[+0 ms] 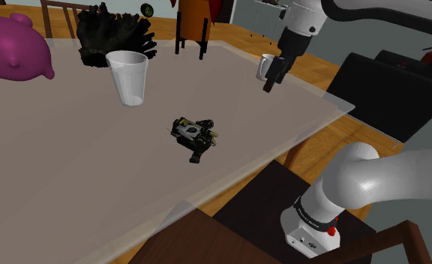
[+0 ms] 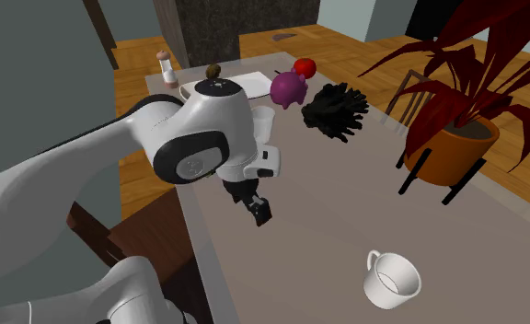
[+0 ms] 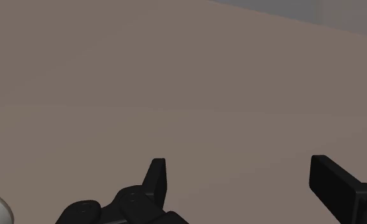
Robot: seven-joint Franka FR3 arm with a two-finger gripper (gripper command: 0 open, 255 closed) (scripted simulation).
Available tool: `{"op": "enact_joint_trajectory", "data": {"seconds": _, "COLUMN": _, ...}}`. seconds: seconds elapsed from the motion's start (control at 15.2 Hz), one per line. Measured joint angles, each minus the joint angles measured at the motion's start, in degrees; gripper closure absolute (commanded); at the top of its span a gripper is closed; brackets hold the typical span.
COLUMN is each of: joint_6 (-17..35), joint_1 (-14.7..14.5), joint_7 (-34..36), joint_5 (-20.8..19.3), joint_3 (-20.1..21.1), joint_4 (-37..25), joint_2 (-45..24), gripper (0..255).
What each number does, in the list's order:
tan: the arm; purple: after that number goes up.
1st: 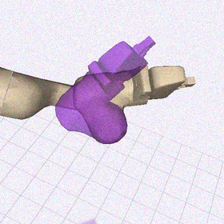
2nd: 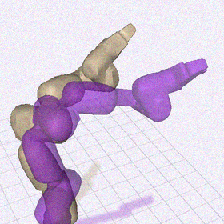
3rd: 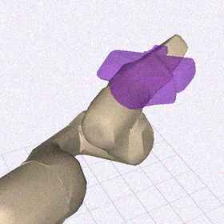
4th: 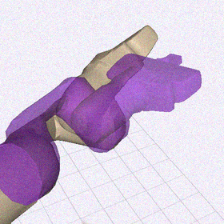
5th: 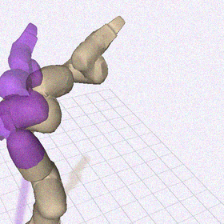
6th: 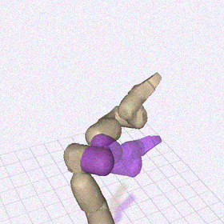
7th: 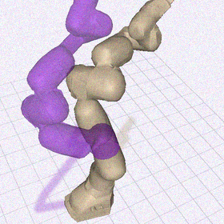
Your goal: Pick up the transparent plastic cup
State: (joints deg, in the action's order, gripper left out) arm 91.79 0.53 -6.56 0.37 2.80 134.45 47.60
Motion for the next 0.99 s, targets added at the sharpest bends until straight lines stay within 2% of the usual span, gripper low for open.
{"op": "enact_joint_trajectory", "data": {"seconds": 0.2, "joint_6": 0.65, "joint_1": -0.4, "joint_7": 0.78, "joint_5": 0.87, "joint_3": 0.81, "joint_4": -1.54, "joint_2": -2.35, "gripper": 0}}
{"op": "enact_joint_trajectory", "data": {"seconds": 0.4, "joint_6": 1.9, "joint_1": -1.22, "joint_7": 2.4, "joint_5": 2.61, "joint_3": 2.56, "joint_4": -5.37, "joint_2": -7.78, "gripper": 0}}
{"op": "enact_joint_trajectory", "data": {"seconds": 0.99, "joint_6": 3.3, "joint_1": -3.26, "joint_7": 7.57, "joint_5": 6.21, "joint_3": 7.74, "joint_4": -21.11, "joint_2": -25.54, "gripper": 0}}
